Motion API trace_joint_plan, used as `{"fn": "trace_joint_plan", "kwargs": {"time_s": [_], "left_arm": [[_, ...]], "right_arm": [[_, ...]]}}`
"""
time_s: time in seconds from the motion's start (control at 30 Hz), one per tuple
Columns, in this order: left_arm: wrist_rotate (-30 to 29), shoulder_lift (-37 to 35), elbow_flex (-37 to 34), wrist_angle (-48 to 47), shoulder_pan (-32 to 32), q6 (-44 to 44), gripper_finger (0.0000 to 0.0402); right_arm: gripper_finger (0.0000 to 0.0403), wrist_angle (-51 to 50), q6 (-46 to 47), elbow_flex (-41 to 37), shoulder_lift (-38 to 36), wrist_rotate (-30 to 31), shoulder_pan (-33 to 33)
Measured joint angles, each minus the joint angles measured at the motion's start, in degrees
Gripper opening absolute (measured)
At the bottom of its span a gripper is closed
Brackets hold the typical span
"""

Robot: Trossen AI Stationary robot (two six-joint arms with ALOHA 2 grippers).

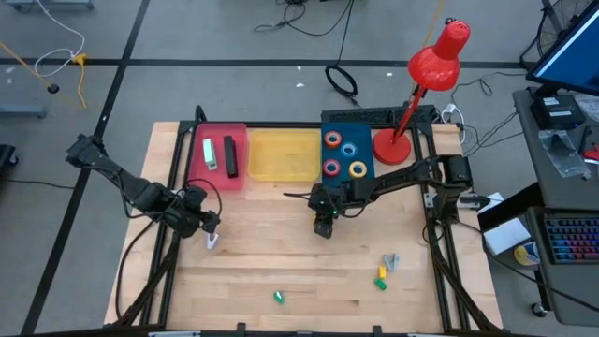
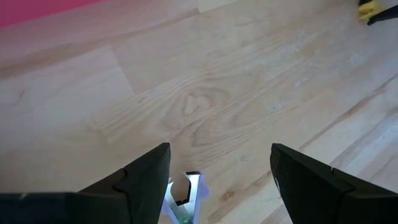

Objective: Pick and place Stapler, Stapler remover, tape
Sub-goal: Put the top yellow stapler into the red bin

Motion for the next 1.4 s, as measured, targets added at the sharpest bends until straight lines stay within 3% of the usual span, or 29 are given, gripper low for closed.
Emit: {"fn": "trace_joint_plan", "kwargs": {"time_s": [0.23,0.43,0.67,0.9,1.17,1.4], "left_arm": [[-2.2,0.0,0.0,7.9,0.0,5.7,0.0273],[-9.3,0.1,0.0,23.7,0.2,18.9,0.0273],[-13.9,1.7,0.0,40.7,3.2,35.6,0.0273],[-13.9,5.5,0.0,54.7,8.3,47.5,0.0273],[-11.1,10.7,0.0,70.5,13.8,52.8,0.0273],[-7.3,13.8,0.0,77.0,16.6,53.3,0.0273]], "right_arm": [[0.0045,0.4,-1.1,-0.4,-3.5,-0.2,-0.3],[0.0044,4.5,0.2,-0.3,-9.3,-0.3,-1.7],[0.0051,24.6,4.6,-0.2,-15.0,-3.3,-2.3],[0.0050,45.5,9.4,0.0,-15.4,-4.7,-2.3],[0.0050,46.7,8.8,6.8,-11.7,-4.8,-2.1],[0.0050,46.7,8.3,8.0,-11.7,-4.9,-2.3]]}}
